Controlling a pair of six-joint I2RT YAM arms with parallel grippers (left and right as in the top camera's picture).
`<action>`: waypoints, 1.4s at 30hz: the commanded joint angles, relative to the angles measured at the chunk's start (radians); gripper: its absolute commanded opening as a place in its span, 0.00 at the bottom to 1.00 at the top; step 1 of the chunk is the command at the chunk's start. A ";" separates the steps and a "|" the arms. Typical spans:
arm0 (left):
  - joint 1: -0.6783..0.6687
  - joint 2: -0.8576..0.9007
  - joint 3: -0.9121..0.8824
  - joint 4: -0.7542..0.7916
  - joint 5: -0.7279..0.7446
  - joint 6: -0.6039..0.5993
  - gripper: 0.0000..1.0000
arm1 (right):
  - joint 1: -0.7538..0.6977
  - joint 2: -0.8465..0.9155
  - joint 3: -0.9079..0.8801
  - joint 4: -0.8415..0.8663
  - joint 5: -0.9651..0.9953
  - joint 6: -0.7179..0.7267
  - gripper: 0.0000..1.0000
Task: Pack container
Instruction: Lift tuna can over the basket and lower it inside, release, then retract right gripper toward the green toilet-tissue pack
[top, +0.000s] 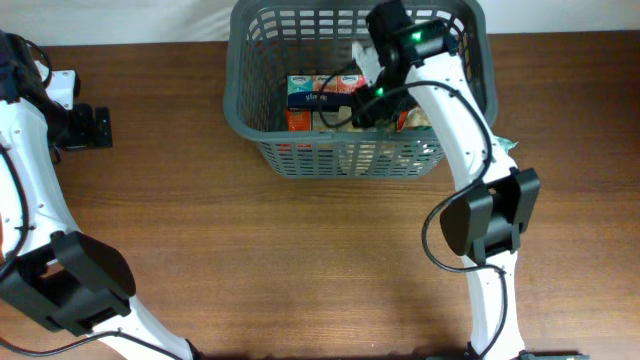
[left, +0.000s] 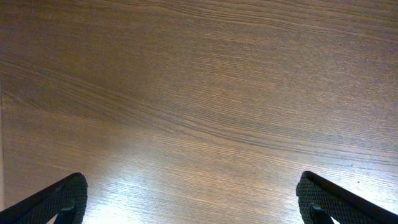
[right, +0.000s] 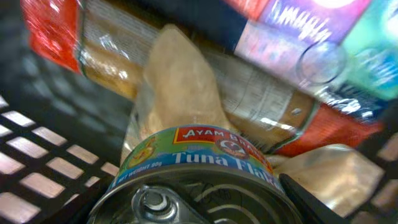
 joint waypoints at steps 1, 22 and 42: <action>0.003 -0.002 -0.003 0.000 0.011 -0.014 0.99 | 0.000 0.006 -0.068 0.008 -0.018 -0.003 0.34; 0.003 -0.002 -0.003 0.000 0.011 -0.014 0.99 | -0.051 -0.230 0.530 -0.064 0.185 0.044 1.00; 0.003 -0.002 -0.003 0.000 0.011 -0.014 0.99 | -0.833 -0.336 -0.513 0.339 -0.372 0.135 1.00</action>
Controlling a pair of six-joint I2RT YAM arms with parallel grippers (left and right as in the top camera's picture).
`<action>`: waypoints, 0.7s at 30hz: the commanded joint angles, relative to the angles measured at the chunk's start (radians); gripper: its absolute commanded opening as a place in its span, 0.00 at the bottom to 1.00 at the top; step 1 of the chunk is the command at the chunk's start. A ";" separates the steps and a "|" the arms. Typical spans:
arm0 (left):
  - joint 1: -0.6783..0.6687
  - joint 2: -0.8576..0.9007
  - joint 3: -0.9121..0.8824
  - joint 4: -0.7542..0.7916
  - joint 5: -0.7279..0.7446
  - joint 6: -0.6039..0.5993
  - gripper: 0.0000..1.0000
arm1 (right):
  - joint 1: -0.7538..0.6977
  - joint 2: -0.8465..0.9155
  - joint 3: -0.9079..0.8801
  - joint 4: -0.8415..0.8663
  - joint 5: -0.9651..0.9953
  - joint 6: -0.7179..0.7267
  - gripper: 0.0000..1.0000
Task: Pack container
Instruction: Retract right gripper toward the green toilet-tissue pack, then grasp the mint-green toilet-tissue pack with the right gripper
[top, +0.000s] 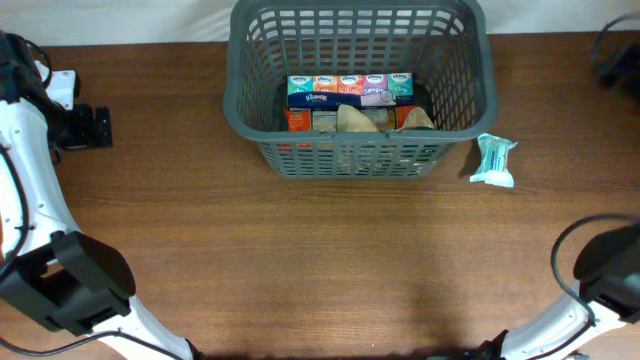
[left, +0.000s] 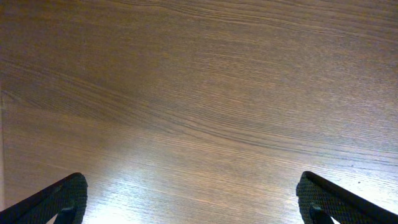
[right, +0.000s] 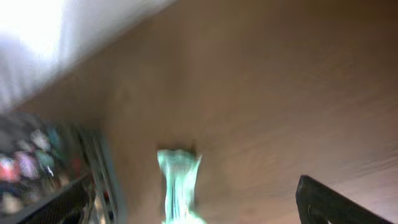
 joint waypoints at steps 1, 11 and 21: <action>0.003 -0.002 -0.003 -0.001 0.011 -0.014 0.99 | 0.072 -0.003 -0.257 0.109 -0.100 -0.038 0.99; 0.003 -0.002 -0.003 -0.001 0.011 -0.014 0.99 | 0.222 -0.003 -0.610 0.350 -0.024 -0.143 0.99; 0.003 -0.002 -0.003 -0.001 0.011 -0.014 0.99 | 0.247 -0.001 -0.676 0.435 0.060 -0.121 0.99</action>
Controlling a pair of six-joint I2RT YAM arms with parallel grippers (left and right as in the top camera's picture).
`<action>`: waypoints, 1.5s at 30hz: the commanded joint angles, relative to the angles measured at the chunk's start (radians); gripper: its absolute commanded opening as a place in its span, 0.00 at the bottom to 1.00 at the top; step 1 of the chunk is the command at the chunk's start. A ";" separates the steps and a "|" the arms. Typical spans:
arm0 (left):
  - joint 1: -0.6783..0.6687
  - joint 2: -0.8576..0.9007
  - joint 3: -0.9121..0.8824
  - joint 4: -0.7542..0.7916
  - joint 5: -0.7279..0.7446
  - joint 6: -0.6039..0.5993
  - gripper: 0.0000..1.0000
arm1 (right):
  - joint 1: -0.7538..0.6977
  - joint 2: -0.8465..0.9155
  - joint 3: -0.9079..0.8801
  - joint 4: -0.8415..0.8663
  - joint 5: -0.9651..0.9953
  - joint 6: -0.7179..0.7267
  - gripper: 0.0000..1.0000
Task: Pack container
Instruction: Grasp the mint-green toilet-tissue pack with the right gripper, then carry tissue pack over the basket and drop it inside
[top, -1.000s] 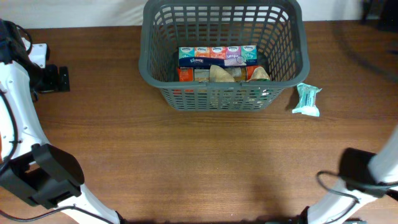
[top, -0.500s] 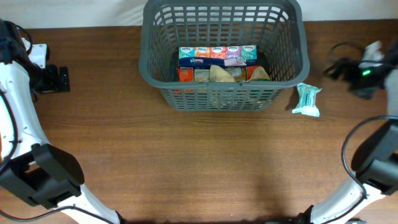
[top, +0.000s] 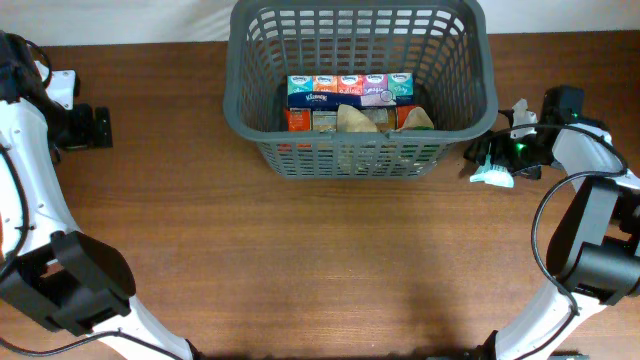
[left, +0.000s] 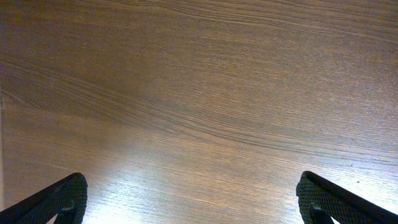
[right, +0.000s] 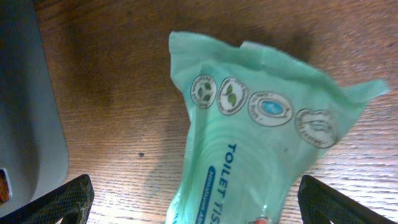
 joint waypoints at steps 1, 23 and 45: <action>0.003 -0.002 -0.003 0.000 0.011 -0.014 0.99 | 0.002 -0.017 -0.007 0.010 0.030 -0.009 0.99; 0.003 -0.002 -0.003 0.000 0.011 -0.014 0.99 | -0.038 -0.084 0.189 -0.138 -0.059 0.113 0.19; 0.003 -0.002 -0.003 0.000 0.011 -0.014 0.99 | 0.483 -0.381 0.670 -0.272 -0.053 -0.191 0.04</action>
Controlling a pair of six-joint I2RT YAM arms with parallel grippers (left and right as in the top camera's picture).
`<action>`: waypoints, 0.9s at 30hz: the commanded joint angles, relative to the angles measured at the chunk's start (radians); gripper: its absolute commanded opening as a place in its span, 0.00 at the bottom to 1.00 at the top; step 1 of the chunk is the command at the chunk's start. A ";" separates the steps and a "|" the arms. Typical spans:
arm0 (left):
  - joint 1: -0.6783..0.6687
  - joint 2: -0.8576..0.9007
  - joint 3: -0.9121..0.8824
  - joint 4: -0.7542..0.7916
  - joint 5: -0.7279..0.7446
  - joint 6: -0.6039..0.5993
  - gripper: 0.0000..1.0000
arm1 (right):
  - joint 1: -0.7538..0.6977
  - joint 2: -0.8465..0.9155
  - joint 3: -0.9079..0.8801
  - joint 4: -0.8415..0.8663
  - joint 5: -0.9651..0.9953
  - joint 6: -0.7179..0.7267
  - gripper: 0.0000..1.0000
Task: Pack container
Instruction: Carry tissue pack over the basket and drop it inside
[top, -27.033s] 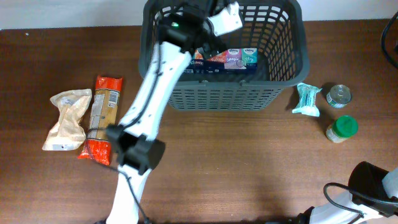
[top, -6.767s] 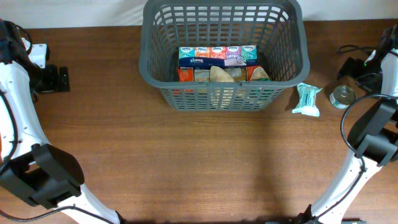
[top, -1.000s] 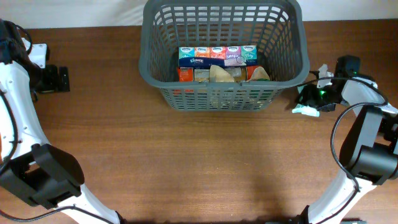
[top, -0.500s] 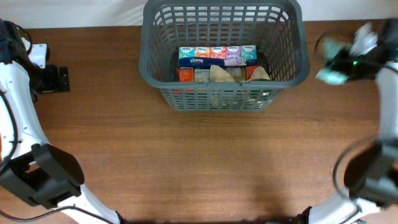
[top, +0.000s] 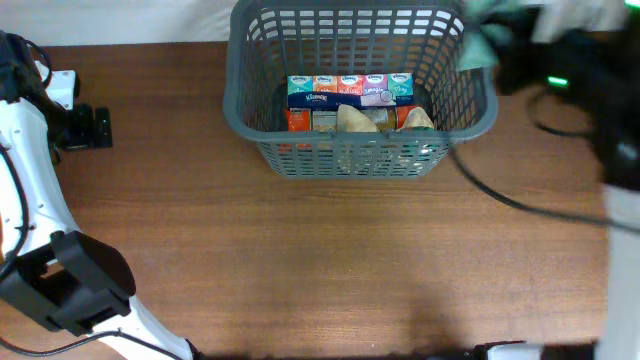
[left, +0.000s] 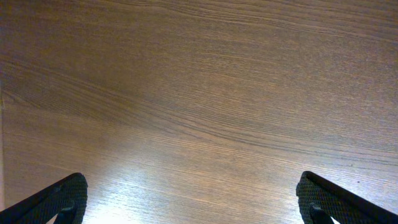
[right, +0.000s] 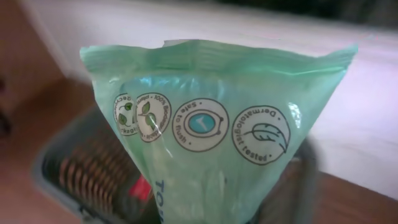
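A grey plastic basket (top: 232, 95) stands at the table's far middle, with a row of tissue packs (top: 350, 88) and brown packets (top: 355, 118) inside. My right gripper (top: 505, 50), blurred in the overhead view, is shut on a green toilet tissue pack (top: 487, 35) held in the air at the basket's far right corner. In the right wrist view the pack (right: 211, 137) fills the frame and hides the fingers; the basket (right: 56, 162) lies below it. My left gripper (top: 98, 126) rests at the far left, open (left: 193, 199) over bare wood.
A white block (top: 62, 88) sits beside the left gripper at the table's far left edge. The right arm's black cable (top: 500, 195) loops over the table right of the basket. Brown wood (top: 330, 260) stretches in front of the basket.
The green pack lay on the table right of the basket with my right gripper open around it. Now the gripper holds it raised at the basket's far right corner. The left arm is unchanged.
My right gripper was down inside the basket with a tuna can at its jaws. Then it was out of the basket, off to the right, with the green pack lying on the table. Then it was open at the pack, and now holds it lifted by the basket.
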 joint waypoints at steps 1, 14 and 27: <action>0.003 -0.002 -0.003 0.000 0.011 -0.014 0.99 | 0.106 0.140 -0.029 -0.004 0.014 -0.156 0.04; 0.003 -0.002 -0.003 0.000 0.011 -0.014 0.99 | 0.262 0.534 -0.029 -0.104 0.039 -0.227 0.04; 0.003 -0.002 -0.003 0.000 0.011 -0.014 0.99 | 0.345 0.629 -0.028 -0.132 0.115 -0.246 0.68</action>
